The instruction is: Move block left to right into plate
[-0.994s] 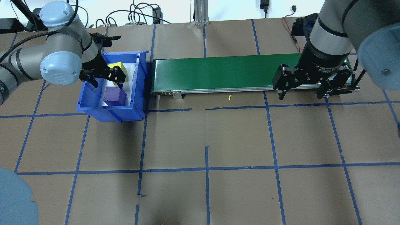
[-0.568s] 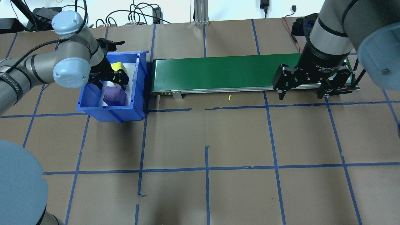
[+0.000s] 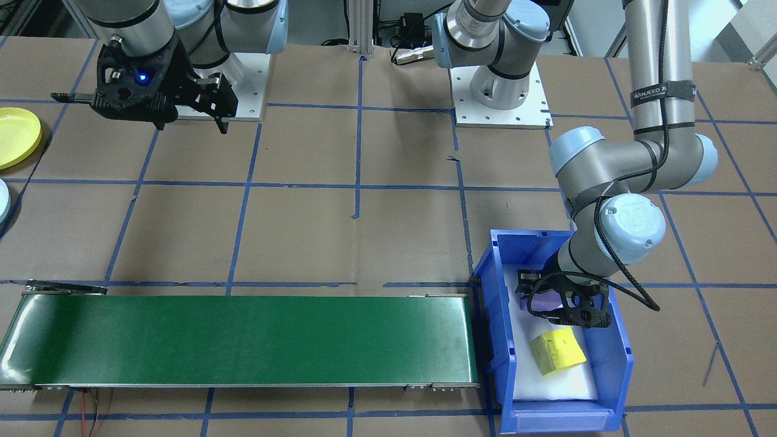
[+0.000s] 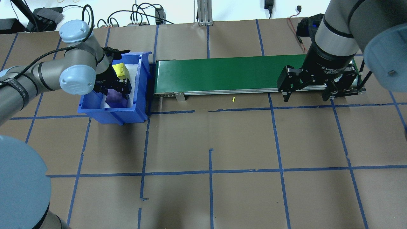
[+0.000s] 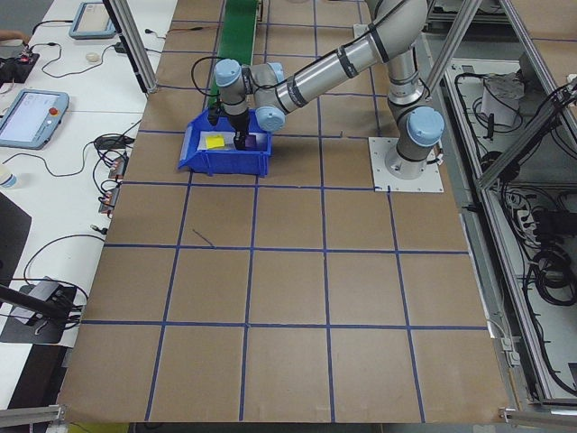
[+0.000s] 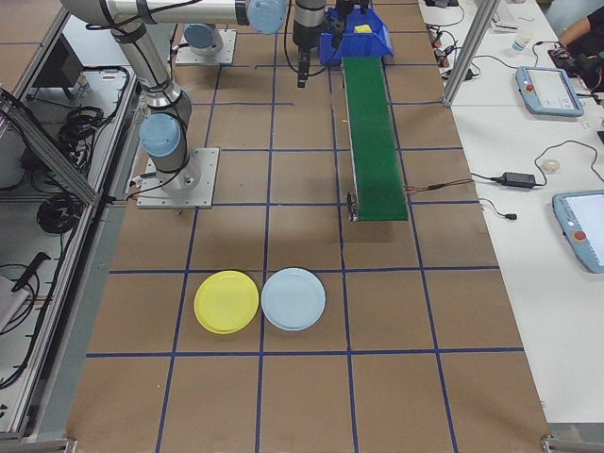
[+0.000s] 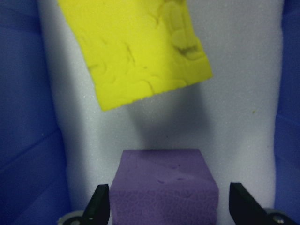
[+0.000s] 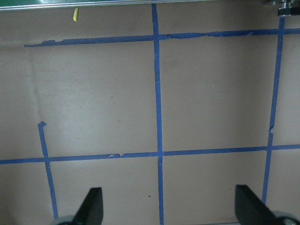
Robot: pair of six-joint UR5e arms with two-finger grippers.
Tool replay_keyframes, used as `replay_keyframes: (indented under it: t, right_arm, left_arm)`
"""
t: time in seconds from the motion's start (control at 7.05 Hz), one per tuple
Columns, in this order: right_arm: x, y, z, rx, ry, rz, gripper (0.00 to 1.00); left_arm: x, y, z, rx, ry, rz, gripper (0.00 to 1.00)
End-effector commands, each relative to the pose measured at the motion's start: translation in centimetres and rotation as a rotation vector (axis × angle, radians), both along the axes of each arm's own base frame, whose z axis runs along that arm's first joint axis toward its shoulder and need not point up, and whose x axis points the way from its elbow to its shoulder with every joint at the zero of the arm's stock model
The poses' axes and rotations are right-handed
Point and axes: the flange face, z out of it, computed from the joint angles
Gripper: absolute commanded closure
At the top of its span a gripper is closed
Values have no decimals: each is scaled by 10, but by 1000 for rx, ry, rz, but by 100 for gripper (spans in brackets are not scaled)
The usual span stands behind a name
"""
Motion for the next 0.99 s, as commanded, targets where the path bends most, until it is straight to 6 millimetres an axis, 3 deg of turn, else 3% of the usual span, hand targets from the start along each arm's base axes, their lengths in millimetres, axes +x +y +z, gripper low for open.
replay_keyframes:
  t: [0.0,0.43,0.57,0.71,0.85]
  right_arm:
    - [0,0,0,0,-1,-2,0]
    - [0,0,0,0,-1,-2,0]
    - [1,0,0,2,-1,-1,0]
    - [1,0,0,2,-1,-1,0]
    - [1,0,0,2,-1,-1,0]
  left_arm:
    - [1,-5,32,-31,-11,8,56]
    - [-9,-10,165,-38,-8,65,56]
    - [-29,-12,186,-78,30,68,56]
    - [-85,-6,193,-104,70,42,56]
    - [-137,-5,185,-140,76,10,56]
